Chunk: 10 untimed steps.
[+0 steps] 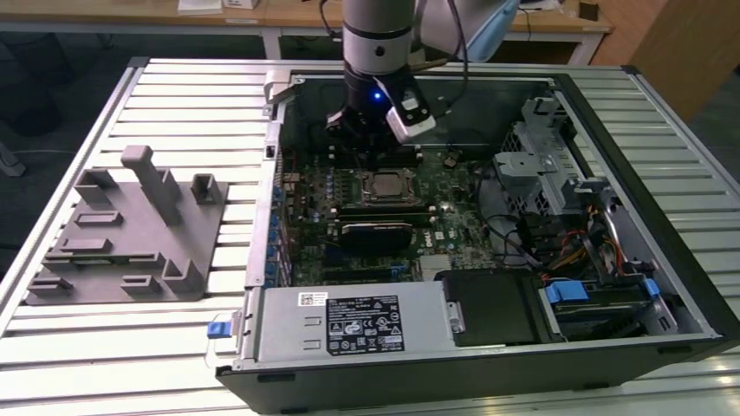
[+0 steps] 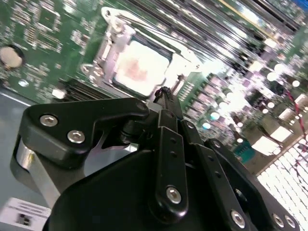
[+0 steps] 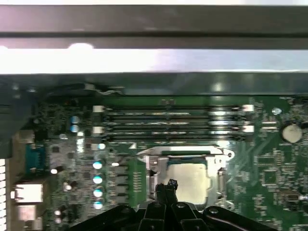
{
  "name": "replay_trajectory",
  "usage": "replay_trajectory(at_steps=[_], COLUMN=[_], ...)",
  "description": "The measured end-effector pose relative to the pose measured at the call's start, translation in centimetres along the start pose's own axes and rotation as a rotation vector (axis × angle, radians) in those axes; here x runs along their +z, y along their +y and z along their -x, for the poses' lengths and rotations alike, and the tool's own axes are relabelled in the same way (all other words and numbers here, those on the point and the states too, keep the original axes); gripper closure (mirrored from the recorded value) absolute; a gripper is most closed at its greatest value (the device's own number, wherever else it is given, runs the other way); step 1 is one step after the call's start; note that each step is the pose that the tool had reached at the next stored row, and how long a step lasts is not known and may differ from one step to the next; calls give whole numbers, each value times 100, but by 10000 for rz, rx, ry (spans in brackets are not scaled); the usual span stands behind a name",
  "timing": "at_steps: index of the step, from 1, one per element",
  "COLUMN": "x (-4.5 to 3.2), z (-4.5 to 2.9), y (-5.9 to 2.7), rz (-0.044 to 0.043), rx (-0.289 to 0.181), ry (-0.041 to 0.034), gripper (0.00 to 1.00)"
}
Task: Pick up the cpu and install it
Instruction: 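Install the first cpu locking lever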
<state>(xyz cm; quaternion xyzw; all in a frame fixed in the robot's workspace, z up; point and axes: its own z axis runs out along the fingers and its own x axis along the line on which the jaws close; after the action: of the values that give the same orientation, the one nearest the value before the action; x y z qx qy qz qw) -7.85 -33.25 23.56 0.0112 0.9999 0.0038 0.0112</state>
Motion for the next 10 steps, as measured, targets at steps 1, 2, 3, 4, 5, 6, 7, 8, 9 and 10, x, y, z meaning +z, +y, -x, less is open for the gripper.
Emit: replay_trajectory(at_steps=[1,2,3,4,5,6,7,8,9,10], x=[-1,-1,-2,-3,-4,-5,-5,-6,-6,-7], z=[-32,-63,-93,-122,-152,-184,-214,-242,-270,-297], y=[-1,-2,-3,-4,-5,-6,-7,-8,-9,-10], rz=[3,8,13,17,22,29,37,46,55,64], rx=[-1,0,1,0,-1,0,1,1,0,0], ry=[-1,-3,-4,-6,-6,-8,-10,-11,-12,-14], gripper=[89,89,89,89,89,89,89,89,89,89])
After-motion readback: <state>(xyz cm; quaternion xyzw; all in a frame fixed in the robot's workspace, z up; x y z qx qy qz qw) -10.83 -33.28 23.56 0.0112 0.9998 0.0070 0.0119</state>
